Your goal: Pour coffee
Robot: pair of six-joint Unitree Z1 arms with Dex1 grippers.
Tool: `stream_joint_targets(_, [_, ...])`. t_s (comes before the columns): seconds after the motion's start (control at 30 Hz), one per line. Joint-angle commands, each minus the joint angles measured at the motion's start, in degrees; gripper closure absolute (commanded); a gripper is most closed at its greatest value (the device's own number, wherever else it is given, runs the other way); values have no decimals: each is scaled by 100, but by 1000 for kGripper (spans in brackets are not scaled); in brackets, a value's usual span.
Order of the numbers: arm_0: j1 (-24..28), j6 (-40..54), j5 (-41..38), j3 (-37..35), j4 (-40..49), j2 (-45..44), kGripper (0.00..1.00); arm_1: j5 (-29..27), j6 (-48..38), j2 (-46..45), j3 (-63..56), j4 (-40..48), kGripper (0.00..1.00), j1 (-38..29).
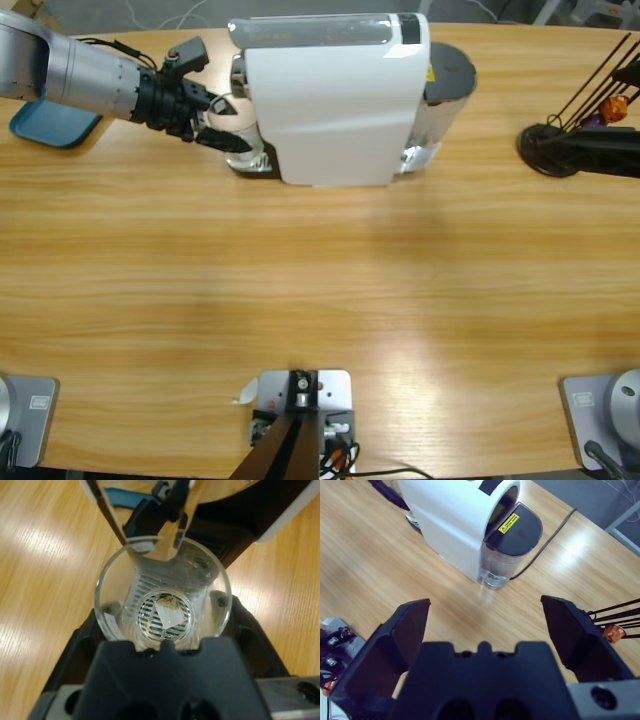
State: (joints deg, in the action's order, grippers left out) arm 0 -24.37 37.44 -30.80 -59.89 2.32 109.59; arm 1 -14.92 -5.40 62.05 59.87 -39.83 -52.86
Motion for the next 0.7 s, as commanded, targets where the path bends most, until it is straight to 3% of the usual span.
stream_joint_targets(0.03, [-107, -9, 171, -132, -30, 395, 782, -82, 74, -32, -127, -76, 0, 83])
stream_joint_targets(0.13, [-112, -35, -49, -170, -30, 465, 749, -82, 74, -13, -134, -74, 0, 83])
stream_joint_targets(0.17, [-105, -44, -73, -170, -30, 467, 682, -78, 74, -7, -134, -64, 0, 83])
stream_joint_targets(0.2, [-96, -44, -77, -158, -26, 460, 349, -76, 74, 0, -134, -57, 0, 81])
stream_joint_targets(0.23, [-88, -44, -82, -139, -23, 453, 90, -73, 74, 0, -134, -51, 0, 81])
stream_joint_targets(0.27, [-82, -40, -84, -123, -21, 442, 35, -76, 74, 0, -134, -51, 0, 83])
stream_joint_targets(0.7, [350, -30, -93, 396, -21, -124, 13, -82, 39, -16, -90, -95, 0, 83])
